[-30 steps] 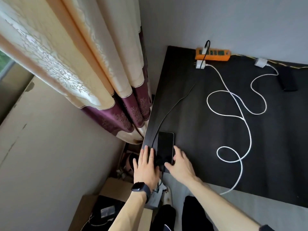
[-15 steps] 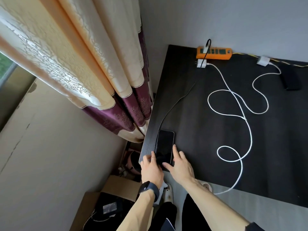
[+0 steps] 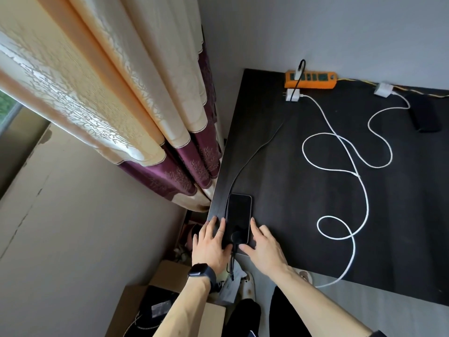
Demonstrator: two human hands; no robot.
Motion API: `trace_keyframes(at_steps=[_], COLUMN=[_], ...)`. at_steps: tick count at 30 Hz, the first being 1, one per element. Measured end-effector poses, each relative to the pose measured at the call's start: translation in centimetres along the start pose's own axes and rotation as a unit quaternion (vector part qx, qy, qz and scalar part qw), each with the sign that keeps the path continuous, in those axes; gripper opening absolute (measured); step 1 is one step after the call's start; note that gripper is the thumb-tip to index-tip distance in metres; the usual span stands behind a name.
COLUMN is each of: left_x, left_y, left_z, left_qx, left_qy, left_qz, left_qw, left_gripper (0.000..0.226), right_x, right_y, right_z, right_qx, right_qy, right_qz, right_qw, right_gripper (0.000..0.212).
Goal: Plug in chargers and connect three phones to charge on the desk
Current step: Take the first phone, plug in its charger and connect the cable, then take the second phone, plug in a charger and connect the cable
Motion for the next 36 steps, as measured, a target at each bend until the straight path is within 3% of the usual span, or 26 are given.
trace_keyframes(at_steps=[9,18,24,29,36], left_x=[0.6,1.3,6.1,13.4,23.7], left_y=[-0.6,-0.5,-4.0,-8.0,-10.9], left_z=[0.2,-1.6,-4.3,-6.0,-8.0], left_qx=[-0.017,-0.07,-0.022,0.029,0.084], left_qy=[-0.01,-0.033,0.044,0.152,0.251], left_qz=[0.02,-0.02,-0.078,-0.092,-0.092], left_qw=[1.0,0.997,0.996,0.984,0.96], left_gripper=[0.079,0.074,0.059,0.055,0.049], right_x=[-0.6,1.0,2.2,5.7,12.6], right_y=[-0.1,-1.1,-8.0,-15.7,-21.9], right_z=[-0.1,-3.6,-11.4,-19.5,-26.0], right_qx=[-0.018,-0.067,0.09,0.283,0.377], right_qy=[-0.007,0.066,0.017,0.005,0.031], right_qz=[-0.02,0.078,0.121,0.165,0.198], right_qw=[1.0,0.993,0.988,0.945,0.904], right_gripper=[0.084,0.067,0.038,0.025,0.025])
Point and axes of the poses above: each hand's wrist, its own z-axis towards the middle knuckle, its own y-axis out of the palm, x = y × z, the point moved 8 cm from there along z, towards the middle knuckle, and after that the axes turned 3 degrees about -x, right-handed, at the moved point
